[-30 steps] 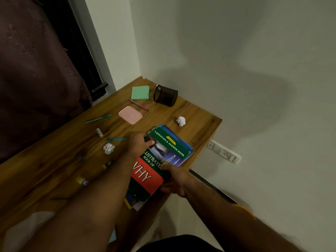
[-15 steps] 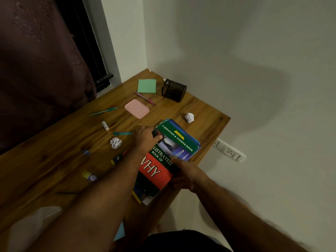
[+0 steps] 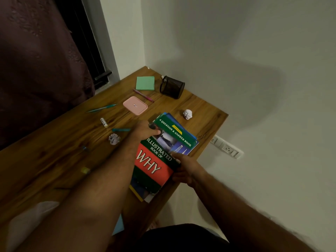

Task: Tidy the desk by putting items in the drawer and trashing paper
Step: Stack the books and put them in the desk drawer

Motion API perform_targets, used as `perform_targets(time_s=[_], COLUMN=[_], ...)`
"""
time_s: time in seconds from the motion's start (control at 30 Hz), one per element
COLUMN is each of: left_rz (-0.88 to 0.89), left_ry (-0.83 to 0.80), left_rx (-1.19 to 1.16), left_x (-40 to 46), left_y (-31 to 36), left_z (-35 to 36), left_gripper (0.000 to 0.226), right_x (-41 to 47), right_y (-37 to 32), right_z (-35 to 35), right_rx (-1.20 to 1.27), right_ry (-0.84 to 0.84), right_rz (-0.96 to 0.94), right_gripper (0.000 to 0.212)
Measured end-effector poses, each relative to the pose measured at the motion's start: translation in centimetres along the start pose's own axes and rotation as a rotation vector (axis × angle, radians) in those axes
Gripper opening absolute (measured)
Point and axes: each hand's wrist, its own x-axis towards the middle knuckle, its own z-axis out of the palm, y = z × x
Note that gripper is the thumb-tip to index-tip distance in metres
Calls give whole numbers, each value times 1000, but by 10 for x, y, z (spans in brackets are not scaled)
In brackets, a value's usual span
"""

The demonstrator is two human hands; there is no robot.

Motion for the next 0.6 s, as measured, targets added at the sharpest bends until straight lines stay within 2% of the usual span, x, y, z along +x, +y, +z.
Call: perform_targets(time_s=[0.13,0.3,0.4,0.47,0.6], left_rz=[59,144,233,300,332], left_ry=[-38,7,94,163,315], left_rx=[-164,-306,-370,-438,-659], left_x=[-4,-16,-34,-49,-77], left_y=[12,24,30,37,44], left_z=[-13,-24,-36,-44,-52], left_gripper=[36,49,44,34,25], right_x=[2,10,14,14,8], right_y=[-5,-9,-19,-34,-81], right_z=[0,-1,-2,-5,-20], right_rx=[-6,2,129,220,156], right_ry=[20,6,5,-53,-182], right_rz=[-17,-77,-284,-440,-628], right_gripper=[27,28,24,25,32])
